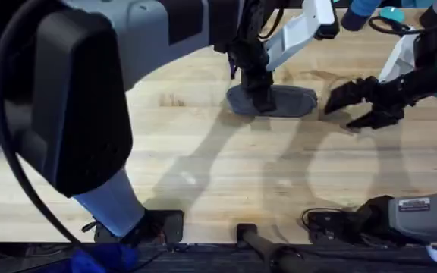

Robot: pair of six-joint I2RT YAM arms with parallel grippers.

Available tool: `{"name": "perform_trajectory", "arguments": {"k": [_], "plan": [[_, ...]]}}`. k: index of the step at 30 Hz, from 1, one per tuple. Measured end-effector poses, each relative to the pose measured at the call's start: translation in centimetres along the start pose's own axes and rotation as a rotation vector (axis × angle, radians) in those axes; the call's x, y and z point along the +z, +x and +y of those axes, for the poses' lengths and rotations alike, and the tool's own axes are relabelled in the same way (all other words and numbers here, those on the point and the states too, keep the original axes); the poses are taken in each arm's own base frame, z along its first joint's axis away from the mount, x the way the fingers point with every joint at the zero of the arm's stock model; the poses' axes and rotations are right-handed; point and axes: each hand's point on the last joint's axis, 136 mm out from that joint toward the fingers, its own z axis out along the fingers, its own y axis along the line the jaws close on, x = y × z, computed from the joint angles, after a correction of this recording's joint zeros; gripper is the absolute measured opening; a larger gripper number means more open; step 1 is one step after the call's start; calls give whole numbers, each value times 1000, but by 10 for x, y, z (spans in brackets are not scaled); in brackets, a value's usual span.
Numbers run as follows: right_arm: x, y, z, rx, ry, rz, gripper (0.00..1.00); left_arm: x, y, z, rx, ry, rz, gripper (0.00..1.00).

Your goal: Unzip the bag, pick up the pens from the table one at a time and place them inside, then zip the bag closed.

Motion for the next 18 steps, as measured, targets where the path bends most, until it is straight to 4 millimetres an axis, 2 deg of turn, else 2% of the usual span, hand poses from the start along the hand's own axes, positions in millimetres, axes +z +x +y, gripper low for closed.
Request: {"name": "perform_trajectory", "arguments": {"k": [1, 3, 8, 13, 18], "plan": [[-1, 0, 0, -1, 0, 1, 932, 0, 1, 1, -3, -5, 4, 941], [-3, -1, 1, -4, 0, 0, 990, -1, 4, 3, -9, -13, 17, 989], [-10, -3, 4, -4, 0, -1, 996, -10, -1, 9, -9, -33, 23, 993], [-17, -7, 7, -11, 0, -18, 996, -32, -20, 22, -17, -77, 13, 993], [-31, -2, 12, -20, 1, -41, 996, -51, -27, 27, -72, -104, 33, 993]]}}
